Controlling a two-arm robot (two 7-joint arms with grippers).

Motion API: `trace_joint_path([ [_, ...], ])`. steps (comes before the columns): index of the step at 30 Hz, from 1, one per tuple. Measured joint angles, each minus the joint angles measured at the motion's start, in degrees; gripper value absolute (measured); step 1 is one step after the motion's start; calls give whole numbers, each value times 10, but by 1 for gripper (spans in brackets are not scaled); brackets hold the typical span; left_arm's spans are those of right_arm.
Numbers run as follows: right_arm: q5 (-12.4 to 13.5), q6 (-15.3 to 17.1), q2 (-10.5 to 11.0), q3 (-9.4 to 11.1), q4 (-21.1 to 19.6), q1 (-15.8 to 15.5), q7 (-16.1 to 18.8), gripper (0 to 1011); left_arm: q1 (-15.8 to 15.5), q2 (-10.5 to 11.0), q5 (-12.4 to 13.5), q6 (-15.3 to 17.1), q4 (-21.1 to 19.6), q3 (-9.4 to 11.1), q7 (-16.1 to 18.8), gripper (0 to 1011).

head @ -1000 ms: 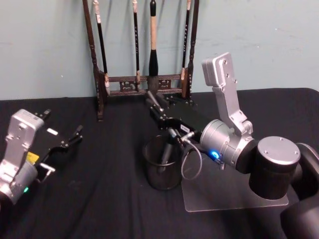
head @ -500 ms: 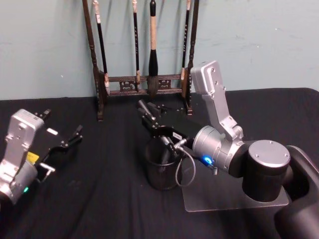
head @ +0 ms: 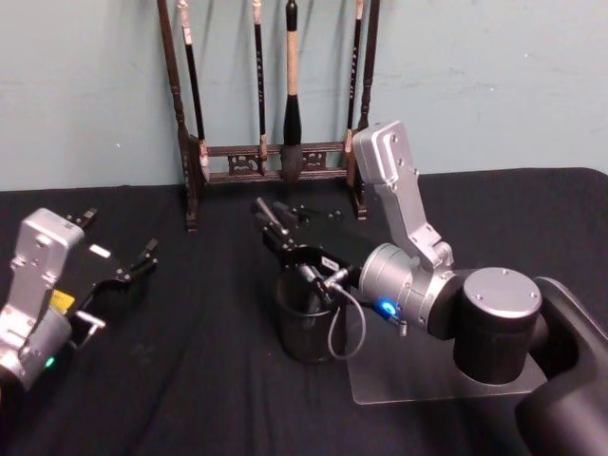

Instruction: Pick up the water-based marker from the table and place it into the pen holder.

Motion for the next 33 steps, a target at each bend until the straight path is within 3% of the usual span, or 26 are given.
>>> trace_joint_path([
  [11, 14, -3, 10, -16, 6, 7, -8, 260, 0, 0, 0, 0, 0, 0, 0, 1001],
  [25, 13, -3, 9, -14, 6, 7, -7, 257, 0, 0, 0, 0, 0, 0, 0, 1001],
  [29, 13, -3, 9, -14, 6, 7, -6, 378, 0, 0, 0, 0, 0, 0, 0, 1001],
  [30, 13, -3, 9, -14, 6, 7, -6, 481, 0, 0, 0, 0, 0, 0, 0, 1001],
  [32, 13, -3, 9, -13, 6, 7, -6, 520, 0, 0, 0, 0, 0, 0, 0, 1001],
  [33, 13, -3, 9, -13, 6, 7, -6, 602, 0, 0, 0, 0, 0, 0, 0, 1001],
])
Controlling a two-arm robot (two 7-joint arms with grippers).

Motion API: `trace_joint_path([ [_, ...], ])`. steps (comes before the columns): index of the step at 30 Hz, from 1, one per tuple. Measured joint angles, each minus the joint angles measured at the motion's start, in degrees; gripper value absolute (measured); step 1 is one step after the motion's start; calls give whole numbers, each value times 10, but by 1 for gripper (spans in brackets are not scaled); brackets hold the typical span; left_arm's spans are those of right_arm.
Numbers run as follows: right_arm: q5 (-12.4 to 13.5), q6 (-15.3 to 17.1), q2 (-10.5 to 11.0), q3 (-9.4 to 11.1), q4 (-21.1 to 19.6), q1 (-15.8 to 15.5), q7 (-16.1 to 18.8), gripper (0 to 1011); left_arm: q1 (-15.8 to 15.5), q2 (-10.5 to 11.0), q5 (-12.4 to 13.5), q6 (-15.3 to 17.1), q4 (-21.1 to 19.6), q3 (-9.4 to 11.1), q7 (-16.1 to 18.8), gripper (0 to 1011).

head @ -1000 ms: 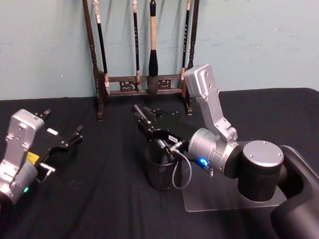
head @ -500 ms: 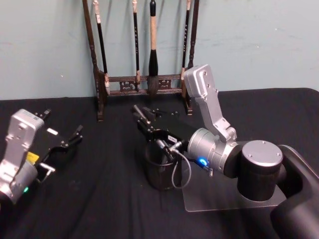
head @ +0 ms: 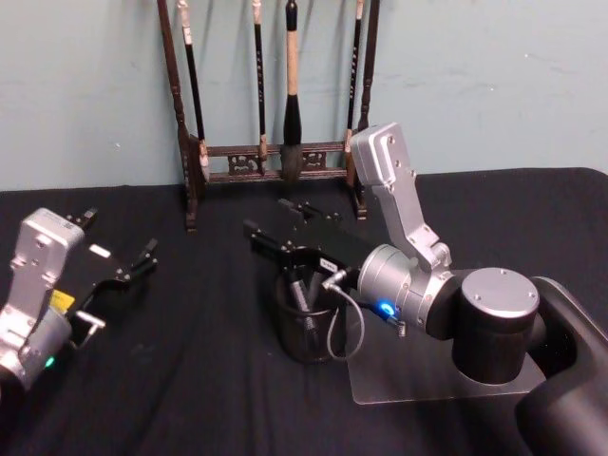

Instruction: Pick up the water-based marker from the table and place it into the pen holder.

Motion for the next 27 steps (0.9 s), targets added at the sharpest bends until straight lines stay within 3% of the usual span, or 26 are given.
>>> trace_joint_path([
  [2, 0, 0, 0, 0, 0, 0, 0, 633, 0, 0, 0, 0, 0, 0, 0, 1001],
  [4, 0, 0, 0, 0, 0, 0, 0, 739, 0, 0, 0, 0, 0, 0, 0, 1001],
  [13, -1, 1, 0, 0, 0, 0, 0, 1002, 0, 0, 0, 0, 0, 0, 0, 1001],
  [19, -1, 1, 0, 0, -1, 0, -2, 1002, 0, 0, 0, 0, 0, 0, 0, 1001],
  [27, -9, -4, 6, 7, -12, -4, -33, 1002, 0, 0, 0, 0, 0, 0, 0, 1001],
])
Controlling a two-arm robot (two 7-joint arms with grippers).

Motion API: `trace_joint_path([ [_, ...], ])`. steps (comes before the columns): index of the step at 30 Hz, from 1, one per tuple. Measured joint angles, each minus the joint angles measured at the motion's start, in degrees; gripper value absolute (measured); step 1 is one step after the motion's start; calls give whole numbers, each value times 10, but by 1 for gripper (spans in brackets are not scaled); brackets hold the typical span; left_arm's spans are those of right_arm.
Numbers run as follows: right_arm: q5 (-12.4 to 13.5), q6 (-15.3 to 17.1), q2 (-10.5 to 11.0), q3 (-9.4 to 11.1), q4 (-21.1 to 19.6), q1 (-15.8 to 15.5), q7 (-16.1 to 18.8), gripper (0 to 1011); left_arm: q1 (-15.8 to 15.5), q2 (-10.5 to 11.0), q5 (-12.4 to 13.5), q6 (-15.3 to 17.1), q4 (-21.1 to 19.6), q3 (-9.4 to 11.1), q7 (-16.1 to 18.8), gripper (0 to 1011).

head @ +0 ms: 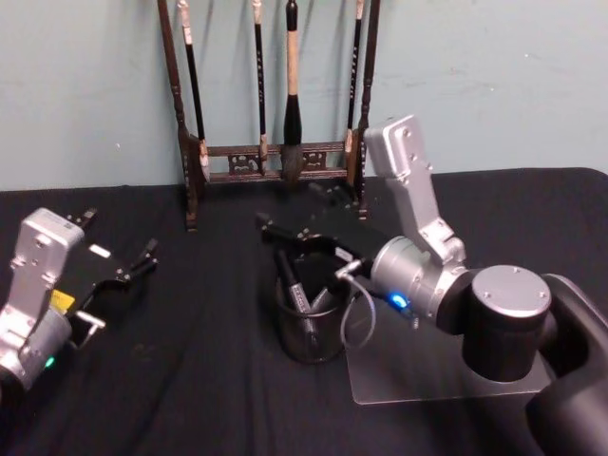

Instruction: Pick up the water-based marker from the table and place it into the pen holder.

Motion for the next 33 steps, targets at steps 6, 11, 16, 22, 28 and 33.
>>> trace_joint_path([
  [6, -35, -15, 7, 38, -6, -13, -64, 1002, 0, 0, 0, 0, 0, 0, 0, 1001],
  [11, -48, -10, 16, 68, -9, -27, -90, 1002, 0, 0, 0, 0, 0, 0, 0, 1001],
  [16, -57, -4, 27, 94, -7, -45, -106, 1002, 0, 0, 0, 0, 0, 0, 0, 1001],
  [22, -67, 3, 35, 114, -1, -68, -115, 1002, 0, 0, 0, 0, 0, 0, 0, 1001],
  [28, -72, 8, 37, 128, 0, -90, -116, 1002, 0, 0, 0, 0, 0, 0, 0, 1001],
  [33, -77, 9, 33, 135, 0, -100, -115, 1002, 0, 0, 0, 0, 0, 0, 0, 1001],
])
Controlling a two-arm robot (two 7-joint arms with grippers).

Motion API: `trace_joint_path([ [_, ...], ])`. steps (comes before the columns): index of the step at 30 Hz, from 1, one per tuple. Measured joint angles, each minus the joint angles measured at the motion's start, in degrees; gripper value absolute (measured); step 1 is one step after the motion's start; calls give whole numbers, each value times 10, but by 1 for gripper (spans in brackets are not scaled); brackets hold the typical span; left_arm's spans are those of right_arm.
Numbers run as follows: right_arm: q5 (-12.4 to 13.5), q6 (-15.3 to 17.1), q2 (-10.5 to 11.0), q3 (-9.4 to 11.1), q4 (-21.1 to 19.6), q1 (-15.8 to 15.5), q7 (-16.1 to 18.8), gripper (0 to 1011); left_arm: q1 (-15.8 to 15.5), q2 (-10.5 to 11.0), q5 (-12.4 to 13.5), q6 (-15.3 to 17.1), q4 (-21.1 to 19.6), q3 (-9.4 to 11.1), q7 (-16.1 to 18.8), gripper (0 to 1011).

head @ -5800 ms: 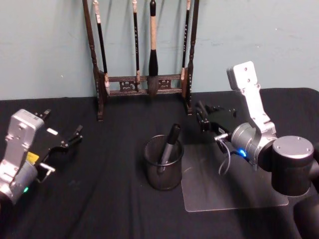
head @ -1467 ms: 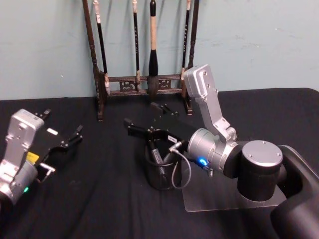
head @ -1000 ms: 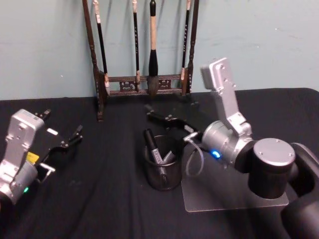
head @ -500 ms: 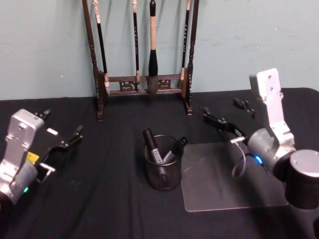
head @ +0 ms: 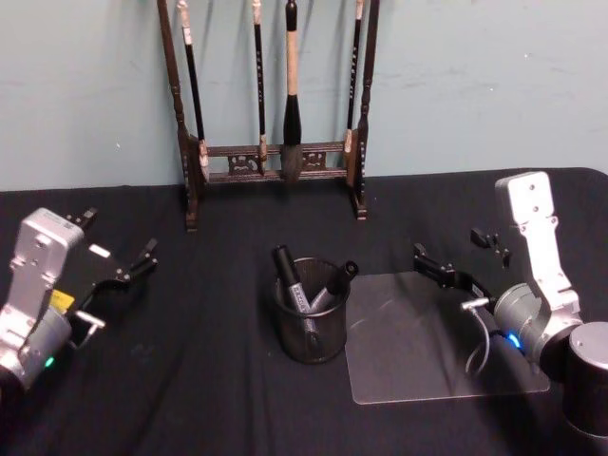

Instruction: Pick up the water-based marker from the table and place it into the pen holder.

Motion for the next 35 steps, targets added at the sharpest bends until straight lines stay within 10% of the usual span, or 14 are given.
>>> trace_joint_path([
  [35, -2, 1, -1, 1, 0, -1, 1, 1002, 0, 0, 0, 0, 0, 0, 0, 1001],
])
